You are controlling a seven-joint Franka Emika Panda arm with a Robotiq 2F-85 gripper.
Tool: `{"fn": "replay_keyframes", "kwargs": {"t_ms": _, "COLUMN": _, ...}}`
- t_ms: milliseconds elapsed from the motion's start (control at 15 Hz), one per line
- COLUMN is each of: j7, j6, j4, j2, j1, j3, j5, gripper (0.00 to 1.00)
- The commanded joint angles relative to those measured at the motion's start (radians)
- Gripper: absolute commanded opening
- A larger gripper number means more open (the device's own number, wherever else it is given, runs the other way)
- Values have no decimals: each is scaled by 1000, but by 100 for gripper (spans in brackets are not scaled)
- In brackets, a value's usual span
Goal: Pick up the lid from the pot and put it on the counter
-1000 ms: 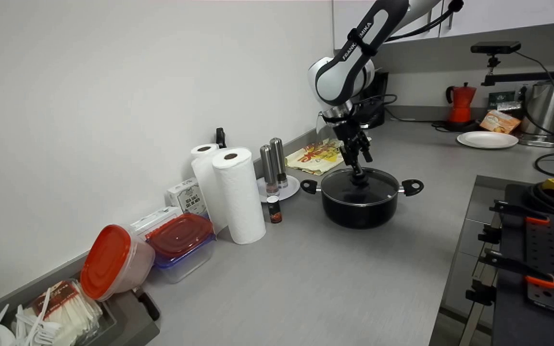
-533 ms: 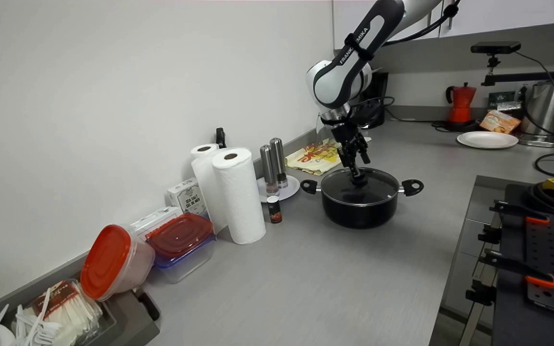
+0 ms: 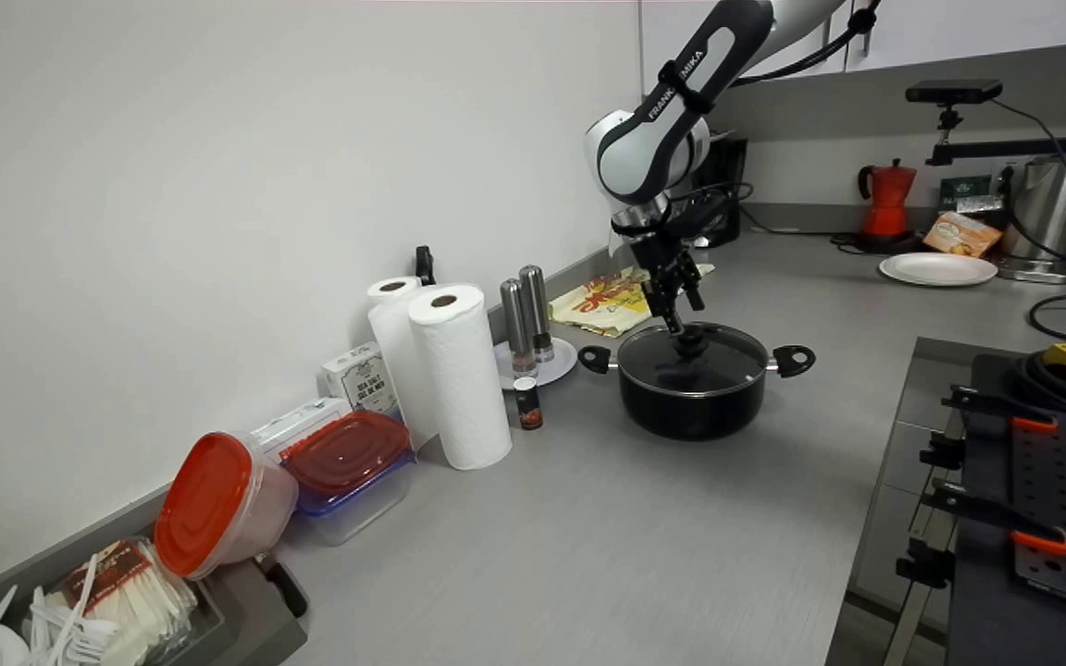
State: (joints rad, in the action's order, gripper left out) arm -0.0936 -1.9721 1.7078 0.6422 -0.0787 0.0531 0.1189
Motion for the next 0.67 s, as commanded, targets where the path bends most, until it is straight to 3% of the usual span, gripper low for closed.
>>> {"fn": "replay_keyframes", "kwargs": {"t_ms": 0, "j7": 22, "j6": 19, "j4": -47, "j2": 44, "j1": 10, "j3": 2, "j5": 1, "gripper": 100}}
{"fn": "replay_keyframes", "kwargs": {"t_ms": 333, "j7": 15, "j6": 22, "j4": -72, "j2": 77, "j1": 15, "j3": -2, "j5": 2, "gripper": 100}}
{"fn": "replay_keyframes", "kwargs": {"t_ms": 400, "j7": 13, "j6": 25, "j4": -76, "j2": 80, "j1": 15, "j3": -2, "j5": 2, "gripper": 75}}
{"fn": "replay_keyframes", "kwargs": {"t_ms": 467, "j7": 11, "j6": 26, "j4": -81, "j2": 83, "j1": 16, "j3": -2, "j5": 2, "gripper": 74}}
{"fn": "replay_keyframes", "kwargs": {"t_ms": 600, "j7": 9, "j6": 30, "j4": -91, "j2": 87, "j1": 16, "j3": -2, "j5": 1, "gripper": 60}}
